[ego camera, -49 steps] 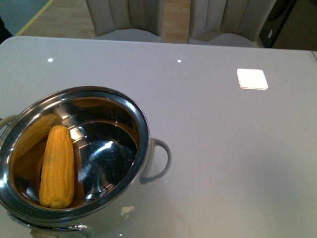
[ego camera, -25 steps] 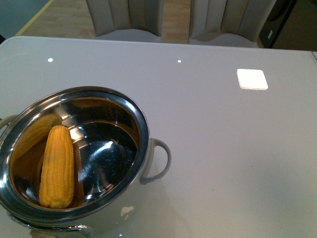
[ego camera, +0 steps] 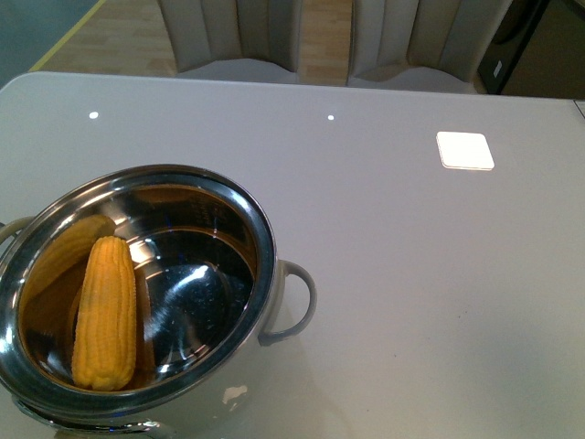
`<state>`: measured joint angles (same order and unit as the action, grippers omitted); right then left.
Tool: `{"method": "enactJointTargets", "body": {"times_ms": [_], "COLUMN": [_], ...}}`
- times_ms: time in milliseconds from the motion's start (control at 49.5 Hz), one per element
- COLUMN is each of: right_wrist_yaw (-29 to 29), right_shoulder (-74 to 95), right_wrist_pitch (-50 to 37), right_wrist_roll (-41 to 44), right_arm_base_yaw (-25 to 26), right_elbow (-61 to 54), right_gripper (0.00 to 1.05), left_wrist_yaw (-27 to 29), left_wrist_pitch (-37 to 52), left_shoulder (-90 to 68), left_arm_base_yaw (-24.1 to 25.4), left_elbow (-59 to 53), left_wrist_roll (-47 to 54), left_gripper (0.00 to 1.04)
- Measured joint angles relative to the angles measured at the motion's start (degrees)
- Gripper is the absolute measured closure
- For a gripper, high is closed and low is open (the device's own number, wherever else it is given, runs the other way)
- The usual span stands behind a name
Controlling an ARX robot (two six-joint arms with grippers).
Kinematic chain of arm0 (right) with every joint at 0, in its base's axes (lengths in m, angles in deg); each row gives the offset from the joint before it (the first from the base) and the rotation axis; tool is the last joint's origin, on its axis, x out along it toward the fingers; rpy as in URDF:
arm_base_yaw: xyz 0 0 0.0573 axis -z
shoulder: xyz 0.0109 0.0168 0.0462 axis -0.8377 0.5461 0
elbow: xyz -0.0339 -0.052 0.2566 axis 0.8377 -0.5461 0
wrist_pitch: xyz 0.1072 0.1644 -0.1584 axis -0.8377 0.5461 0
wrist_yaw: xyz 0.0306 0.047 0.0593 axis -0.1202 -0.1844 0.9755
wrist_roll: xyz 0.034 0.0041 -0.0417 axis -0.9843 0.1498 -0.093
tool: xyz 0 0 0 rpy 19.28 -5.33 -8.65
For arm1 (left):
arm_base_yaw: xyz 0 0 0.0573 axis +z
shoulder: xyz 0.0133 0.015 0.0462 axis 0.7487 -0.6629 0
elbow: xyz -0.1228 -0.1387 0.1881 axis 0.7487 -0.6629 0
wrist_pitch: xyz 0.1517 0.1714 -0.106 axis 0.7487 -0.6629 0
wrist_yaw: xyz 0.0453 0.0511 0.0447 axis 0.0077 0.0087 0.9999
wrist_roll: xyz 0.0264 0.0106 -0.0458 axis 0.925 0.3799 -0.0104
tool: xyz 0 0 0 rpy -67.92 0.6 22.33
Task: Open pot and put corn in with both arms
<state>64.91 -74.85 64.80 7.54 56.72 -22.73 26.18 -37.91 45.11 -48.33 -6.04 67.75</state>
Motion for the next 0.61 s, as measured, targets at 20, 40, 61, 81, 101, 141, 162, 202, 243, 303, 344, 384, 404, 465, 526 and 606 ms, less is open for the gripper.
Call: {"method": "enactJointTargets", "body": {"times_ms": [20, 40, 61, 81, 101, 141, 162, 202, 243, 303, 344, 384, 404, 465, 526, 606], "right_wrist_yaw": [0.0, 0.0, 0.0, 0.0, 0.0, 0.0, 0.0, 0.0, 0.0, 0.0, 0.0, 0.0, 0.0, 0.0, 0.0, 0.0], "right_shoulder": [-0.7, -0.9, -1.0, -1.0, -1.1, -1.1, -1.1, -1.2, -1.2, -1.2, -1.2, -1.2, -1.2, -1.2, -1.2, -1.2], "right_wrist_pitch": [0.2, 0.3, 0.4, 0.4, 0.4, 0.4, 0.4, 0.5, 0.5, 0.5, 0.5, 0.5, 0.5, 0.5, 0.5, 0.5], "right_wrist_roll": [0.0, 0.0, 0.0, 0.0, 0.0, 0.0, 0.0, 0.0, 0.0, 0.0, 0.0, 0.0, 0.0, 0.0, 0.0, 0.0], "right_arm_base_yaw": [0.0, 0.0, 0.0, 0.0, 0.0, 0.0, 0.0, 0.0, 0.0, 0.0, 0.0, 0.0, 0.0, 0.0, 0.0, 0.0], "right_elbow": [0.0, 0.0, 0.0, 0.0, 0.0, 0.0, 0.0, 0.0, 0.0, 0.0, 0.0, 0.0, 0.0, 0.0, 0.0, 0.0], "right_gripper": [1.03, 1.03, 1.03, 1.03, 1.03, 1.03, 1.03, 1.03, 1.03, 1.03, 1.03, 1.03, 1.03, 1.03, 1.03, 1.03], "left_wrist_yaw": [0.0, 0.0, 0.0, 0.0, 0.0, 0.0, 0.0, 0.0, 0.0, 0.0, 0.0, 0.0, 0.0, 0.0, 0.0, 0.0], "left_wrist_pitch": [0.0, 0.0, 0.0, 0.0, 0.0, 0.0, 0.0, 0.0, 0.0, 0.0, 0.0, 0.0, 0.0, 0.0, 0.0, 0.0], "left_shoulder": [0.0, 0.0, 0.0, 0.0, 0.0, 0.0, 0.0, 0.0, 0.0, 0.0, 0.0, 0.0, 0.0, 0.0, 0.0, 0.0], "left_arm_base_yaw": [0.0, 0.0, 0.0, 0.0, 0.0, 0.0, 0.0, 0.0, 0.0, 0.0, 0.0, 0.0, 0.0, 0.0, 0.0, 0.0], "left_elbow": [0.0, 0.0, 0.0, 0.0, 0.0, 0.0, 0.0, 0.0, 0.0, 0.0, 0.0, 0.0, 0.0, 0.0, 0.0, 0.0], "left_wrist_roll": [0.0, 0.0, 0.0, 0.0, 0.0, 0.0, 0.0, 0.0, 0.0, 0.0, 0.0, 0.0, 0.0, 0.0, 0.0, 0.0], "left_gripper": [0.07, 0.07, 0.07, 0.07, 0.07, 0.07, 0.07, 0.07, 0.07, 0.07, 0.07, 0.07, 0.07, 0.07, 0.07, 0.07]}}
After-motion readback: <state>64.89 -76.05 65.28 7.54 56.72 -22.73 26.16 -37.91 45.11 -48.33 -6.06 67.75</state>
